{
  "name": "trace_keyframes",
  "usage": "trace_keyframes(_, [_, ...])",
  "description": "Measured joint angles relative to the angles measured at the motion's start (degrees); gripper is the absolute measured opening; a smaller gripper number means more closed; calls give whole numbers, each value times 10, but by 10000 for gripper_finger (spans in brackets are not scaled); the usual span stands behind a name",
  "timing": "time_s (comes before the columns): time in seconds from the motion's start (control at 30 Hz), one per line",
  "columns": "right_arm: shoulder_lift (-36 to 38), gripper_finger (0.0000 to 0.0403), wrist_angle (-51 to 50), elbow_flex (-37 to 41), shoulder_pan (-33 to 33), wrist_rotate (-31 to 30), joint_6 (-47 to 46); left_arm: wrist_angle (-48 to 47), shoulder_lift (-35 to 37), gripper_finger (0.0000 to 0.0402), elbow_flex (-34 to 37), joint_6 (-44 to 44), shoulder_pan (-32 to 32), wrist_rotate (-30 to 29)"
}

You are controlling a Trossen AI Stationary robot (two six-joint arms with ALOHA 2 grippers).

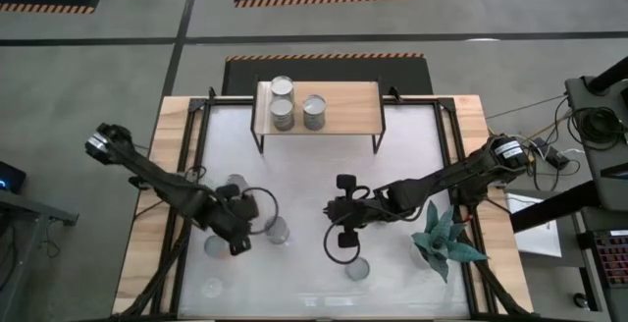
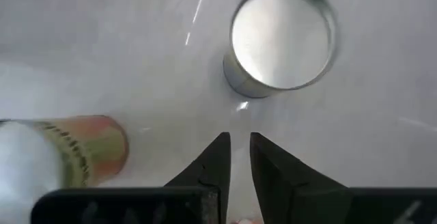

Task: Pick and place cans onto a shelf
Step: Put the large canned peas on the shelf

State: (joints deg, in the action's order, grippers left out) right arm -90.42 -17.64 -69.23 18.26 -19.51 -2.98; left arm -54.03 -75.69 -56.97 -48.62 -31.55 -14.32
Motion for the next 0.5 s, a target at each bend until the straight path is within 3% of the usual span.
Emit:
trace_keyframes(0.3, [0,9,0,0,0,0,8,53,-80,38,-4,0,0,-2])
trace_keyframes(0.5, [0,9,0,0,0,0,7,167,-95,38,-4,2,8,-73])
